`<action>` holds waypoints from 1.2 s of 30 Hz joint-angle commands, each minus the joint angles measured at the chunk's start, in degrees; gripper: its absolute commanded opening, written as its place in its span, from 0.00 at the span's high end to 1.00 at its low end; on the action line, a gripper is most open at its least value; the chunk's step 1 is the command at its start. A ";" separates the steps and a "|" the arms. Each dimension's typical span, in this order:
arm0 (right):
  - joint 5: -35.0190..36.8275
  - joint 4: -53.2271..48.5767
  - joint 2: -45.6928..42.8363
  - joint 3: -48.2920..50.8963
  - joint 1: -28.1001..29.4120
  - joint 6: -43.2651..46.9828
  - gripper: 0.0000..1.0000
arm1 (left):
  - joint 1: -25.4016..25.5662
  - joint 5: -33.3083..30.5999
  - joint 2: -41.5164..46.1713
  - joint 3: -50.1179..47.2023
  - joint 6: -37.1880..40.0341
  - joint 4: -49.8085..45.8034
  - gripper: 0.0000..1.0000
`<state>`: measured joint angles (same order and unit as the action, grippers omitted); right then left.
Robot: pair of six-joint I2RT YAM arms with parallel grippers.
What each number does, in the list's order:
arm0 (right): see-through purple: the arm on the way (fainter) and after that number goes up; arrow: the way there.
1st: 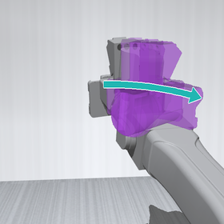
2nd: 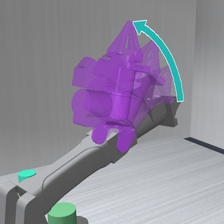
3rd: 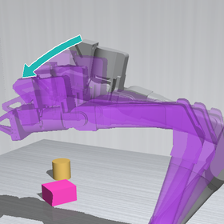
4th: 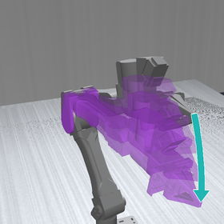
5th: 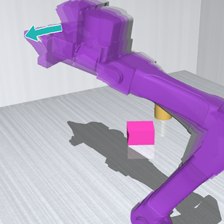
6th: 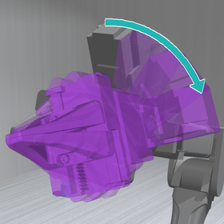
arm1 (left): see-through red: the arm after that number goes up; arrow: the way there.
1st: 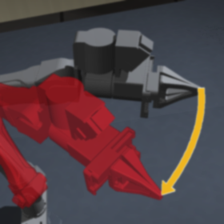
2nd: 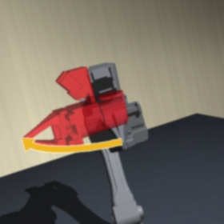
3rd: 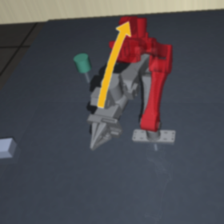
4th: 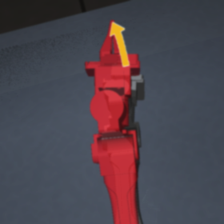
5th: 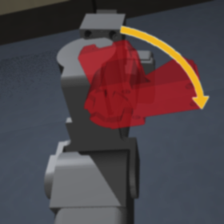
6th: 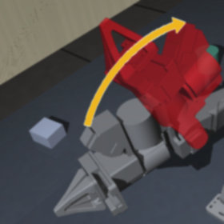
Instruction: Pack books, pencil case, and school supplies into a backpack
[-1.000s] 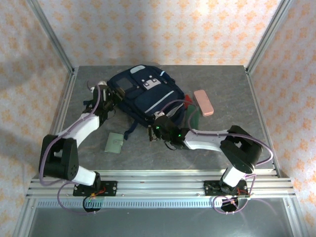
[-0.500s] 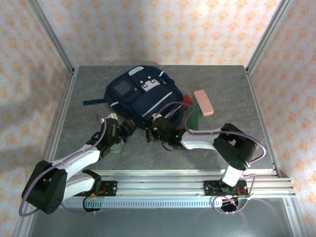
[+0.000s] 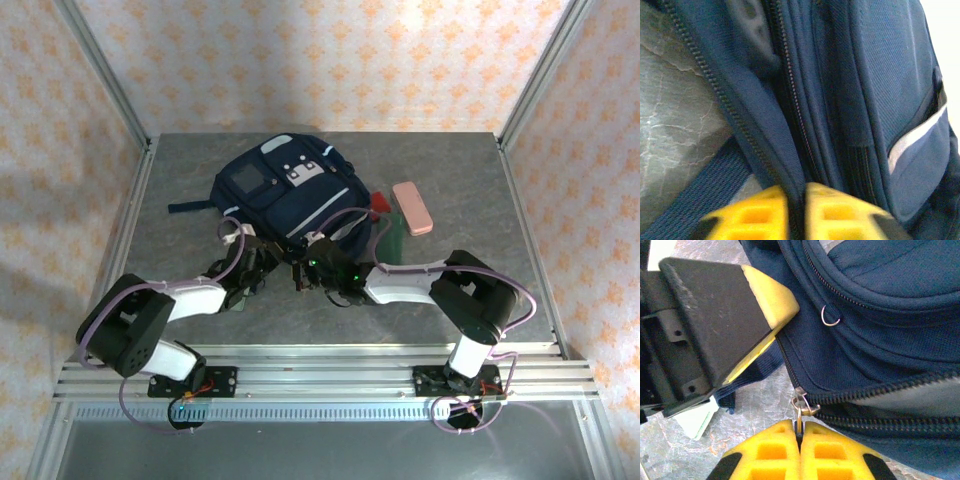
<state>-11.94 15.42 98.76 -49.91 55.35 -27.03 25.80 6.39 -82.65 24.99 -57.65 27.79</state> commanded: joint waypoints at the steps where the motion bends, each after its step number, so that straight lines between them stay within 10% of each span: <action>1: -0.45 -2.41 -1.31 -1.86 1.04 0.12 1.00 | -0.20 -3.61 0.00 2.66 2.05 0.65 1.00; 20: 6.76 -18.18 -21.49 13.32 -14.80 5.57 1.00 | -11.78 -0.11 7.79 4.10 10.05 -7.04 1.00; 36: 2.01 -14.30 -22.82 13.92 -13.14 3.81 1.00 | -11.91 4.32 1.62 13.73 14.64 -9.33 1.00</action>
<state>-10.52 3.97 77.60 -37.58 41.63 -22.72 15.57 13.32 -81.06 35.68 -46.17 15.55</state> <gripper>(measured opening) 0.044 0.044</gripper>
